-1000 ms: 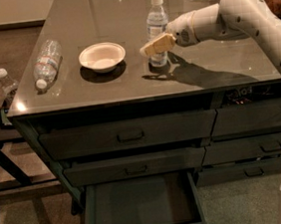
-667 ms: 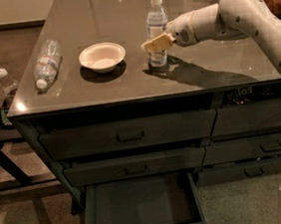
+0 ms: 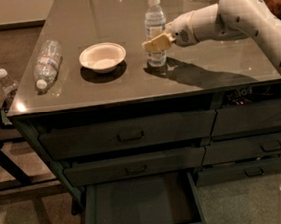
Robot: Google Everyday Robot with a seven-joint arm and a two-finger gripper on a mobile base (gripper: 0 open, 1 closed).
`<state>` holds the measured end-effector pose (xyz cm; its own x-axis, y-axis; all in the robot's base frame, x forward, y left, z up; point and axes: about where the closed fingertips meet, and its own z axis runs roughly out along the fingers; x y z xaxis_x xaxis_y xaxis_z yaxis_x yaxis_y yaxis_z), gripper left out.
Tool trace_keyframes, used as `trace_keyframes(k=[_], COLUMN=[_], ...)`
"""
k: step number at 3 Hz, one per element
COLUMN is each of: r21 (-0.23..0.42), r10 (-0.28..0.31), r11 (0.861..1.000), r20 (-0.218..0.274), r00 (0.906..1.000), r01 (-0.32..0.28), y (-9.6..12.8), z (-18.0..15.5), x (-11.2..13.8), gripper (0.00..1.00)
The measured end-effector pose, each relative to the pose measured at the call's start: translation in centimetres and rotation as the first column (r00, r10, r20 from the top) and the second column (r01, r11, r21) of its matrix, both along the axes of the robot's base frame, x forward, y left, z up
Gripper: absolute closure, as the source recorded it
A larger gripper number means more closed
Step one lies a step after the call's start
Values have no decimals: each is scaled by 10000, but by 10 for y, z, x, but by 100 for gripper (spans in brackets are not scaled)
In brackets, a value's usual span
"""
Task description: Place blue plastic bottle into bottom drawer
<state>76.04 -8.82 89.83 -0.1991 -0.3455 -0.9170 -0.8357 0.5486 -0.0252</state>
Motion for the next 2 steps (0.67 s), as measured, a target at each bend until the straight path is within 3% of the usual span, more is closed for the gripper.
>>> trace_keyframes(k=[1,2], r21=[-35,-38], r10=[51,-61], r11=[10000,10000], r20=[-30,-163], r00=[10000,9998], r01=[-51,61], y=[2,-3], z=[2,7], x=[-8,-30], gripper=[100,100])
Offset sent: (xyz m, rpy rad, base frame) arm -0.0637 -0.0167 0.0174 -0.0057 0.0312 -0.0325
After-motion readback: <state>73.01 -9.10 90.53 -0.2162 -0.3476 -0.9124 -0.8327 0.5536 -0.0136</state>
